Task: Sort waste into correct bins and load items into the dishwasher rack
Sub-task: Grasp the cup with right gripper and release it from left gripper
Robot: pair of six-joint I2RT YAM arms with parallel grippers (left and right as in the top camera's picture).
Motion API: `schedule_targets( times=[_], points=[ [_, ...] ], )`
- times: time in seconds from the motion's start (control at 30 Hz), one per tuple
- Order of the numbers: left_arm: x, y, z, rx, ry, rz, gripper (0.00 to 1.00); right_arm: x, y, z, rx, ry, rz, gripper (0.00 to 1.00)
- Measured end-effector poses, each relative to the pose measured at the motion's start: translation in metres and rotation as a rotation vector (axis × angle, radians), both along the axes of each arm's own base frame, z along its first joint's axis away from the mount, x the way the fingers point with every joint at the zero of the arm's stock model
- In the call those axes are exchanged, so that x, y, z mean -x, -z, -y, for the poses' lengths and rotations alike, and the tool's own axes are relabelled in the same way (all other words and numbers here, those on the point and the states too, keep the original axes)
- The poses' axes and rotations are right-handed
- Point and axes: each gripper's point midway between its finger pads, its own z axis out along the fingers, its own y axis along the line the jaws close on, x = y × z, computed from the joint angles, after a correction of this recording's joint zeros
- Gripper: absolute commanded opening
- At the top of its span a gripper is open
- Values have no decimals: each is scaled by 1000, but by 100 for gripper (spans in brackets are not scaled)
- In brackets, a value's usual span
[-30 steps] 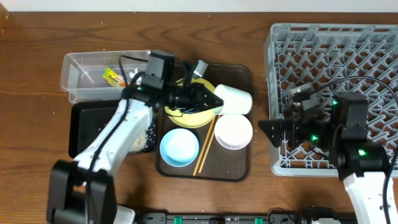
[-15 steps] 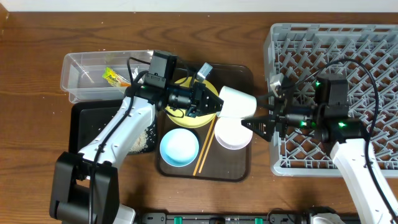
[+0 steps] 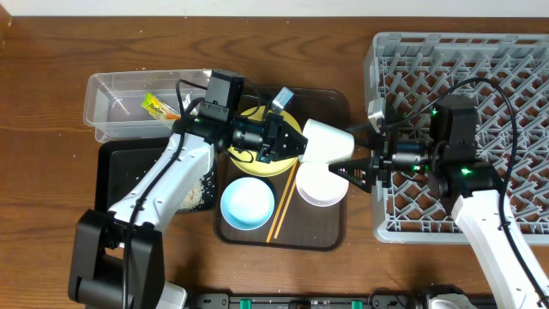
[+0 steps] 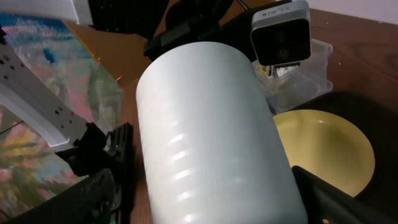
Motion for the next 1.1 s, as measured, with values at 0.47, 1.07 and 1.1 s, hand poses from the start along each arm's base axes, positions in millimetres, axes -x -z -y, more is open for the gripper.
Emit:
schedule_targets(
  times=[0.47, 1.07, 1.1],
  points=[
    [3, -3, 0, 13, 11, -22, 6, -2, 1, 0, 6, 7, 7, 65],
    [-11, 53, -16, -282, -124, 25, 39, -32, 30, 18, 161, 233, -77, 38],
    [-11, 65, -23, -350, -143, 24, 40, -35, 36, 22, 187, 267, -96, 38]
  ],
)
